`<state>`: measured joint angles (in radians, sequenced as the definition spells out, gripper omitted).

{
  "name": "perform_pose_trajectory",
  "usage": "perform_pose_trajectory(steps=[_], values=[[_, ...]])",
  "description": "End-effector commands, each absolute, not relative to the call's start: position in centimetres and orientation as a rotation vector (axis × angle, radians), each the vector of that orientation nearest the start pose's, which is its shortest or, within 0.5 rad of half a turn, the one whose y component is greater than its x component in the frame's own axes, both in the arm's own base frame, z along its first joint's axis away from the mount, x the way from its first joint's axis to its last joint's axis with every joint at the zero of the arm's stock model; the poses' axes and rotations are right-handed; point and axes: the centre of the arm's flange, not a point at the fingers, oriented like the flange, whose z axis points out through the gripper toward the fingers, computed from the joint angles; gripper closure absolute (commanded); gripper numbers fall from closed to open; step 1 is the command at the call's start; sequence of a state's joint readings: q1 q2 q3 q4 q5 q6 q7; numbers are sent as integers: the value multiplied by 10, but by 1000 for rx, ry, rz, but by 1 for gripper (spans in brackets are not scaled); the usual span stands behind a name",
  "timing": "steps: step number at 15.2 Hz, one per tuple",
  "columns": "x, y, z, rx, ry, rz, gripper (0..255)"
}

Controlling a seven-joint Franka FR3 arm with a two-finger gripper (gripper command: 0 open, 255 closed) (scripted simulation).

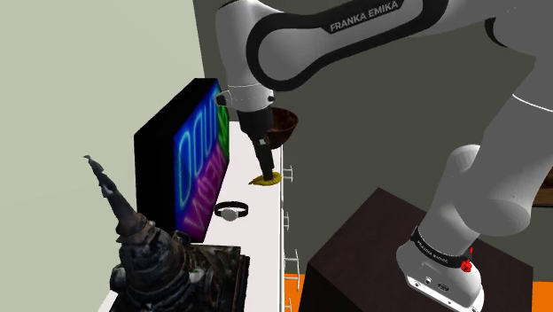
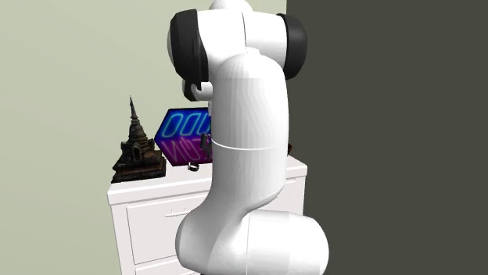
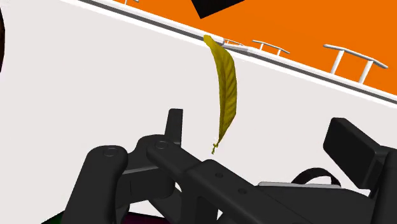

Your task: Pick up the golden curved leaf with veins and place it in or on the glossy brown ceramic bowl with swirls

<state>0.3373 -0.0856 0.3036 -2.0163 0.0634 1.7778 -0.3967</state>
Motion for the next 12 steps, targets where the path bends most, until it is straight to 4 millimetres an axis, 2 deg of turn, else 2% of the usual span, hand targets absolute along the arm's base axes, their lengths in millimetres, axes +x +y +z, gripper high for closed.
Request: perform_pose_trajectory(steps=[1, 4, 12], values=[[407, 315, 465, -2718, -1522, 252, 0], [404, 314, 447, -2718, -1522, 252, 0], [404, 314, 447, -2718, -1522, 252, 0]])
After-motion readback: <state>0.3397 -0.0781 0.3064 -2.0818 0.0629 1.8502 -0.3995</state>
